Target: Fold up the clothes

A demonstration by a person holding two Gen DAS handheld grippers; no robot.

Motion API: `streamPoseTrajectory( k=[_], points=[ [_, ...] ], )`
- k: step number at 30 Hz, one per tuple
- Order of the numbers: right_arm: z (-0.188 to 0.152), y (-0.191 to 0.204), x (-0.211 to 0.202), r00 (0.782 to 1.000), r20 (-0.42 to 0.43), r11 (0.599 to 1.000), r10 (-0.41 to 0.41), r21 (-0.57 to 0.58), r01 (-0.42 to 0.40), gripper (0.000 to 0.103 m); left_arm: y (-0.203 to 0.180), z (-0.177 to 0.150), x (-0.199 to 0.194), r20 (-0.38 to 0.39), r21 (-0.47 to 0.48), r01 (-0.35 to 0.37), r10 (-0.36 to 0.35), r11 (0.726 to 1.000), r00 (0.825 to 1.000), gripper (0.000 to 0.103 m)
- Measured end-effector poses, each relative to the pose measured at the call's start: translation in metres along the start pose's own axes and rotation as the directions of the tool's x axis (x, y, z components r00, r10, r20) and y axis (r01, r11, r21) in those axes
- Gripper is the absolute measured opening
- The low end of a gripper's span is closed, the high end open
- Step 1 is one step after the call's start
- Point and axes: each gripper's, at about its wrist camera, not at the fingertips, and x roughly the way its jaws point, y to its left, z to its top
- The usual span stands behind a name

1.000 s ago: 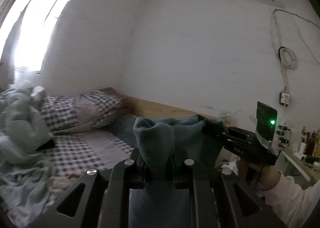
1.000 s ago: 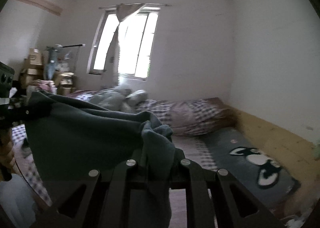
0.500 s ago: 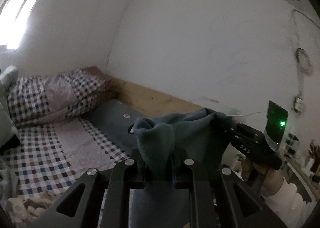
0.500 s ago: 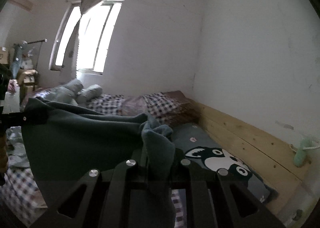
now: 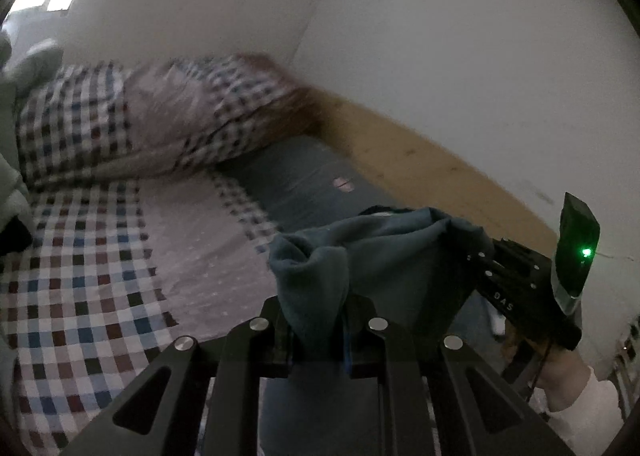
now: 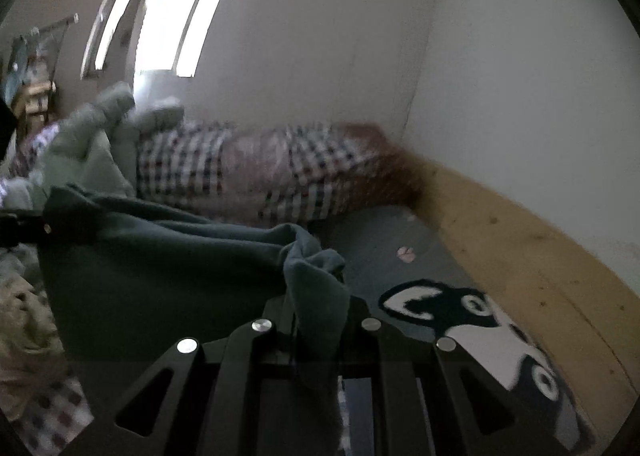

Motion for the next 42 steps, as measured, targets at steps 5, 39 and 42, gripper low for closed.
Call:
streamPoseTrajectory(
  k=[5, 39, 42],
  points=[
    [-0.01, 0.017, 0.112, 0.991, -0.131, 0.999, 0.028, -0.019, -0.031, 0.012, 0.076, -0.001, 0.081, -0.117, -0.092, -0.075, 0.064, 0.993, 0.991, 0.016],
    [-0.013, 0.03, 0.081, 0.994, -0.054, 0.977, -0.099, 0.182, 0.107, 0.08, 0.08, -0.034, -0.058, 0.073, -0.073, -0.262, 0.267, 0.962, 0.961, 0.085],
    [0.002, 0.04, 0.019, 0.999, 0.005, 0.974, -0.053, 0.222, 0.051, 0.085, 0.053, -0.038, -0.124, 0.13, -0.035, -0.232, 0.235, 0.972, 0.963, 0.087]
  ],
)
